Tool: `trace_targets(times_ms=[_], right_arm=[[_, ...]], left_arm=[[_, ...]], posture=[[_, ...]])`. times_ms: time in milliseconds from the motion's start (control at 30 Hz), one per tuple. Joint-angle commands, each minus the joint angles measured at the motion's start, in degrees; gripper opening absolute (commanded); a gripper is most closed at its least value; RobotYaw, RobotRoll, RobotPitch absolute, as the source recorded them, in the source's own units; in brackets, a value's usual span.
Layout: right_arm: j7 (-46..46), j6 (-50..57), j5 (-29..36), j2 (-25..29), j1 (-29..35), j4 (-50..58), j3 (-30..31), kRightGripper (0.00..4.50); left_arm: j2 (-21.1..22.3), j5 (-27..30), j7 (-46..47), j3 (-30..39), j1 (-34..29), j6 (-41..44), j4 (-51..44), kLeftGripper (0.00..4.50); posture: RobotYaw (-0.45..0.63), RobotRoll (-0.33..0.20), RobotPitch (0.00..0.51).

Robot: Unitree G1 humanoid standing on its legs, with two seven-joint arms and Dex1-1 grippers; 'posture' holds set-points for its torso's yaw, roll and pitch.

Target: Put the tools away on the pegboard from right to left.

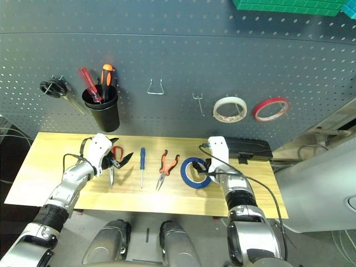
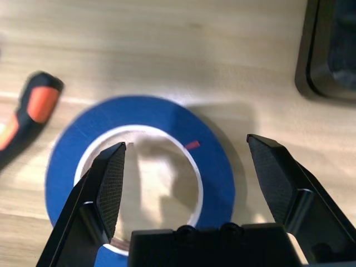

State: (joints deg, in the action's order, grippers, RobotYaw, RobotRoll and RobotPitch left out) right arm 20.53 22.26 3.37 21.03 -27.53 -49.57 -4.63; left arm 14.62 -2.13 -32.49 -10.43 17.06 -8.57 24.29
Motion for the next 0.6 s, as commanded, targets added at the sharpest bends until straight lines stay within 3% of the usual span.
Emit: trace_targets(times_ms=[33,467,600], right_arm=[[-0.77,2.41,-0.33,0.05,1.28,-1.18,-0.03,4.5],[-4.29,5.86,-0.08,-0.61,0.89,-2.38,-0.58,4.5],[-4.74,6.35,0.2,-0.64,0.46,-2.58,-1.04,3.28]], left_arm=[[-0.01,-0.51,-3.89,-3.55,-1.92,-2.76,-2.26,4.48],[0.23,-1.48,-4.58,-5.81,-2.02,-3.33,-2.31,4.48],[0.46,-1.56,-4.27,-5.64,-1.93,-3.14,-2.05,4.5]], posture=[[0.09,0.0,0.173],[0.1,0.0,0.172],[0.1,0.0,0.169]])
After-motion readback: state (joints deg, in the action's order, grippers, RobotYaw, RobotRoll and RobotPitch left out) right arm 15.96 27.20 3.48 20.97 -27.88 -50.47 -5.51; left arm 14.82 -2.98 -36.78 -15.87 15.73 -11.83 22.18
